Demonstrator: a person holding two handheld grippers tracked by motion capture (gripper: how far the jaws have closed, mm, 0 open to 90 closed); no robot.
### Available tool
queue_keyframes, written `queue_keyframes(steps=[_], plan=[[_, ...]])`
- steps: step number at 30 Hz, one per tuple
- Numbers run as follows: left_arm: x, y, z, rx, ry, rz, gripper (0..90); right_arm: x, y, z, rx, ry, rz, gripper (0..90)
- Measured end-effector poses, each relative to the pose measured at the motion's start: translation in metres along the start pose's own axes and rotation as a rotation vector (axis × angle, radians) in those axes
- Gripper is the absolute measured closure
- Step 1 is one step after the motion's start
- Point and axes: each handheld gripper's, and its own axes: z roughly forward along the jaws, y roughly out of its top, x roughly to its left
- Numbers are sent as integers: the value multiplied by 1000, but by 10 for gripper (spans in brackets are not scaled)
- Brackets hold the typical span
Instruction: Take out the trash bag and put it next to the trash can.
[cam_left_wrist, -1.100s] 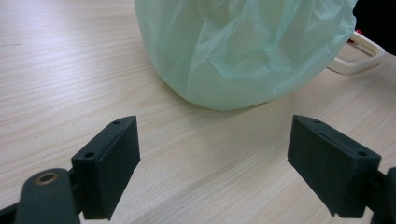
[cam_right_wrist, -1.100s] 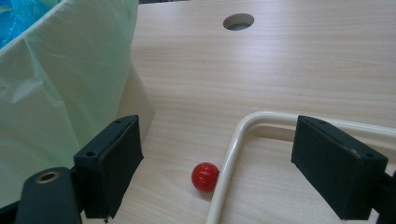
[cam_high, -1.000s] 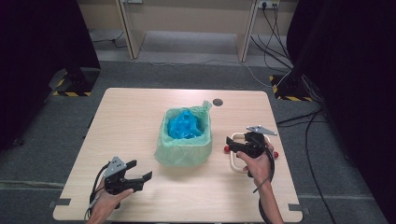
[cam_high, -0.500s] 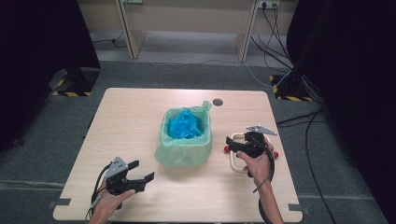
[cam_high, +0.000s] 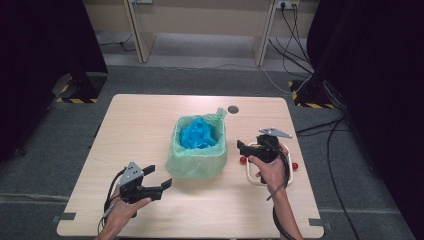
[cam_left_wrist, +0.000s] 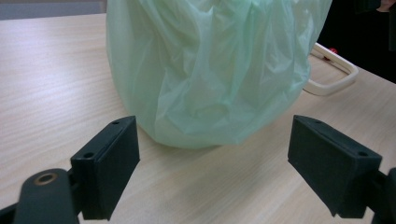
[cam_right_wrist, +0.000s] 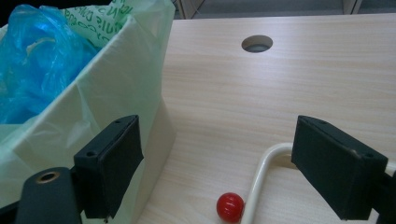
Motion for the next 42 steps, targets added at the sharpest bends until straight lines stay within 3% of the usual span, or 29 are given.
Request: queue_keyframes(steps=[11,22,28,37,39,42], plan=[[-9,20,14,-14,-6,29,158,12,16,8,4,14,-19,166],[-14,34,39,0,-2,31,158,25,34,20,19,20,-38,166],[-18,37,45,10,47,55,170,34,47,33,36,1,-63,171],[-22,40,42,-5,98,101,455,42,69,45,41,0,-84,167],[-20,40,41,-10,89,107,559,46,73,49,51,-6,-99,167],[-20,40,39,-21,96,108,637,51,78,55,57,-7,-108,167]])
